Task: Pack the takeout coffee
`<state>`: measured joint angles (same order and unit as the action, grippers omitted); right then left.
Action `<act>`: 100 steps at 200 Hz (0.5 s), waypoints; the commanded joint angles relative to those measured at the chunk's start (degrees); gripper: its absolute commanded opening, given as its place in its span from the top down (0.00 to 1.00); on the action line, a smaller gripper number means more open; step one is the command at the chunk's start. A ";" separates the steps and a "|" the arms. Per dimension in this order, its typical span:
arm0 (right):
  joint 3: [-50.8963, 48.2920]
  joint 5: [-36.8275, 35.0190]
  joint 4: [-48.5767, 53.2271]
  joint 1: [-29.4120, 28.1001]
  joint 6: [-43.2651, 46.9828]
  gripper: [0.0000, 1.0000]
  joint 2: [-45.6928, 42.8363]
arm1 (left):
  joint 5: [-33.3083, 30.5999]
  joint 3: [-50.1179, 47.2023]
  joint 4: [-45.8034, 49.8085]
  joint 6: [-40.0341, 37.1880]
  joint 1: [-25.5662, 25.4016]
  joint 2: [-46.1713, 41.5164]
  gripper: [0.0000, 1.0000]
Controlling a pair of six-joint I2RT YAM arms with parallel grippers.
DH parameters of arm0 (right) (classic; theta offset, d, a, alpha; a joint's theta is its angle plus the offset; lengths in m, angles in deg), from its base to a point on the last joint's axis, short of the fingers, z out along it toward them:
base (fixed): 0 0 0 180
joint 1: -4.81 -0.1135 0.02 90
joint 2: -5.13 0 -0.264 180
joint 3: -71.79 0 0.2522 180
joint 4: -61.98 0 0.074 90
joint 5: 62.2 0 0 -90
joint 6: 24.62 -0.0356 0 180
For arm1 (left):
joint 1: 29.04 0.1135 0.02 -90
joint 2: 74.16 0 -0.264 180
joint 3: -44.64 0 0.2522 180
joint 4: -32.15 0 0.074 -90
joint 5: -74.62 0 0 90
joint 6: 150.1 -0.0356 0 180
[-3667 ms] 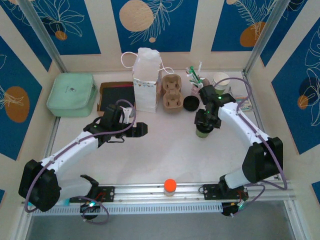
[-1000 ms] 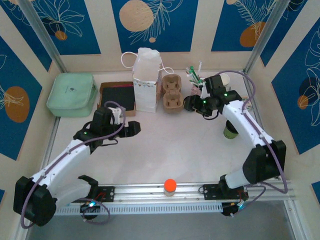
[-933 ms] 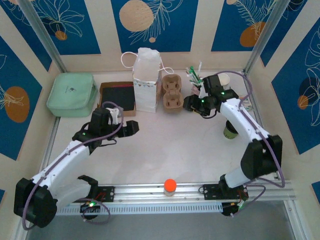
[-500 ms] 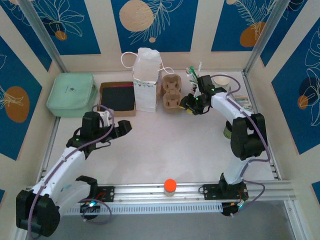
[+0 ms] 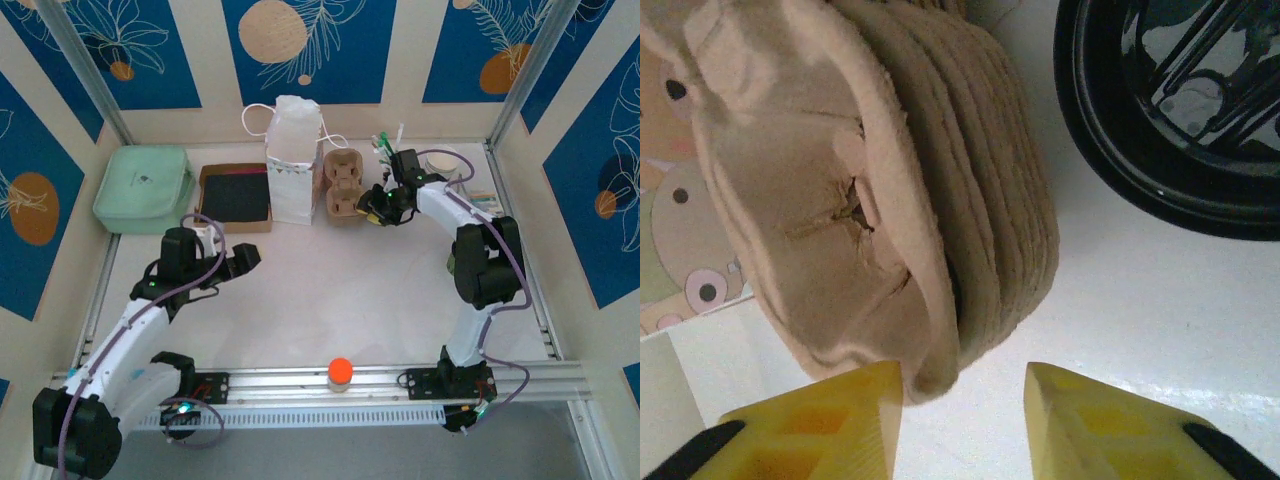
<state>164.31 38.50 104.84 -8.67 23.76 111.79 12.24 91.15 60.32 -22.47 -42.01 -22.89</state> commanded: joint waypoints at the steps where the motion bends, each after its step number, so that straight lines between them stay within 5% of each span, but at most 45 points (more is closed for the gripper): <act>1: 2.50 1.77 -0.10 -0.05 -0.47 0.64 1.17 | 1.14 -0.66 0.95 -0.55 0.98 -1.59 0.06; 100: 3.31 1.89 -0.05 -0.20 -1.13 0.73 1.59 | 1.48 -0.89 1.07 -0.38 1.40 -2.11 0.06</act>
<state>166.19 38.66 104.63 -8.73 23.36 112.62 12.30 90.87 60.50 -22.54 -41.42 -24.25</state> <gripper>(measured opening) 0.290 0.941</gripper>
